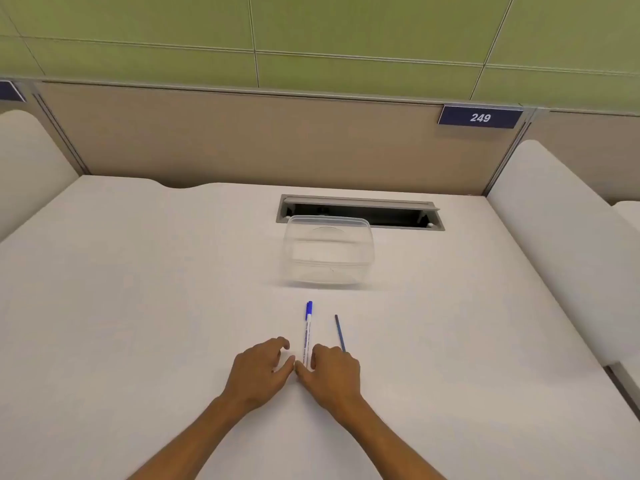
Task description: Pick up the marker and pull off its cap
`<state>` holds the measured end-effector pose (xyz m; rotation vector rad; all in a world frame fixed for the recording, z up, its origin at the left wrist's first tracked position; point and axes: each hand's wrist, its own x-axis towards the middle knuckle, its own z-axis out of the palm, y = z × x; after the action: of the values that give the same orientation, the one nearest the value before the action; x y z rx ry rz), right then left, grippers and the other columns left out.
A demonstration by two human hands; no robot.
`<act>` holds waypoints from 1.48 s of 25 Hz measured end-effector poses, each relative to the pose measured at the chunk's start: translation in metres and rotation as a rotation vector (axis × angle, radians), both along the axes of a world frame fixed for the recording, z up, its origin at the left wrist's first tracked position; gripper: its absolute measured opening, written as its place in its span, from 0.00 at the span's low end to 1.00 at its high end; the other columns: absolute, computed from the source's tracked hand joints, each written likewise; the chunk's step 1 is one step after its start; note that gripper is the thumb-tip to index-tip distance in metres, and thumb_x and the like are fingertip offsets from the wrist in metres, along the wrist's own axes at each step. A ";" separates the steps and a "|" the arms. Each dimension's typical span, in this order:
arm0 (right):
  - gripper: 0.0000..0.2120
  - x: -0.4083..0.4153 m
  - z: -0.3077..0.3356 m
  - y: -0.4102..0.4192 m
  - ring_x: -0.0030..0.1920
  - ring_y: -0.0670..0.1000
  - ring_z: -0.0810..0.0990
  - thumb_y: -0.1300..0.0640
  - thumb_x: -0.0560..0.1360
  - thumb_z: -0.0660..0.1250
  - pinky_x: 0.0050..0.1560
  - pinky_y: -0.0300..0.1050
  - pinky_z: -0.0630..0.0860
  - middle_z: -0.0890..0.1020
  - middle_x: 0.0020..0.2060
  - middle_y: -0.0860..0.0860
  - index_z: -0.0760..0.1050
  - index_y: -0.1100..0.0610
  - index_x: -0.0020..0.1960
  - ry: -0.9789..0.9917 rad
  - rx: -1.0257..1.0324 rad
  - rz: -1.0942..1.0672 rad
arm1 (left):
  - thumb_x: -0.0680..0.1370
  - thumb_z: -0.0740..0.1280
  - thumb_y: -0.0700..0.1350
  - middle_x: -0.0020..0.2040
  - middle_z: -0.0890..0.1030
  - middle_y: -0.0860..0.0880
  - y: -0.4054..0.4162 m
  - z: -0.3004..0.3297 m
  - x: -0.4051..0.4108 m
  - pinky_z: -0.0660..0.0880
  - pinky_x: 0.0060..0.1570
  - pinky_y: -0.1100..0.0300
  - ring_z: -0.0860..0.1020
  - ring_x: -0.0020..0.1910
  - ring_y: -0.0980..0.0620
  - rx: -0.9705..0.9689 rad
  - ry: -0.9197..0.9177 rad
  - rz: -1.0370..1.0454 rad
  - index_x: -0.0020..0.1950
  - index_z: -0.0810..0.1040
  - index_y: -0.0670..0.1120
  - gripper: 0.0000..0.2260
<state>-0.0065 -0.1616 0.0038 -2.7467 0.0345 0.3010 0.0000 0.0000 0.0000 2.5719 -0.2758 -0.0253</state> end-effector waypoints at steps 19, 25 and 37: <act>0.14 -0.016 0.026 -0.024 0.30 0.43 0.76 0.38 0.75 0.62 0.31 0.33 0.65 0.81 0.32 0.43 0.74 0.46 0.38 -0.168 0.330 -0.248 | 0.74 0.71 0.45 0.66 0.77 0.46 -0.027 0.021 0.011 0.73 0.60 0.46 0.73 0.67 0.43 0.129 -0.325 -0.292 0.66 0.76 0.49 0.20; 0.15 -0.019 0.039 -0.039 0.26 0.44 0.77 0.42 0.78 0.65 0.35 0.41 0.76 0.84 0.31 0.46 0.81 0.49 0.38 -0.158 0.766 -0.324 | 0.77 0.68 0.43 0.51 0.83 0.53 -0.033 0.030 0.017 0.63 0.63 0.58 0.77 0.58 0.50 0.067 -0.363 -0.347 0.55 0.80 0.48 0.08; 0.24 0.004 0.060 -0.047 0.25 0.49 0.73 0.50 0.83 0.57 0.31 0.38 0.72 0.76 0.23 0.50 0.70 0.54 0.29 -0.189 0.996 -0.352 | 0.80 0.62 0.45 0.41 0.77 0.51 -0.036 0.079 0.026 0.70 0.39 0.58 0.73 0.40 0.51 0.016 -0.334 -0.327 0.55 0.79 0.48 0.08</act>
<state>-0.0026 -0.2084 0.0642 -1.7250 0.2429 -0.0496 0.0264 -0.0355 0.0794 2.5105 -0.8204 0.2844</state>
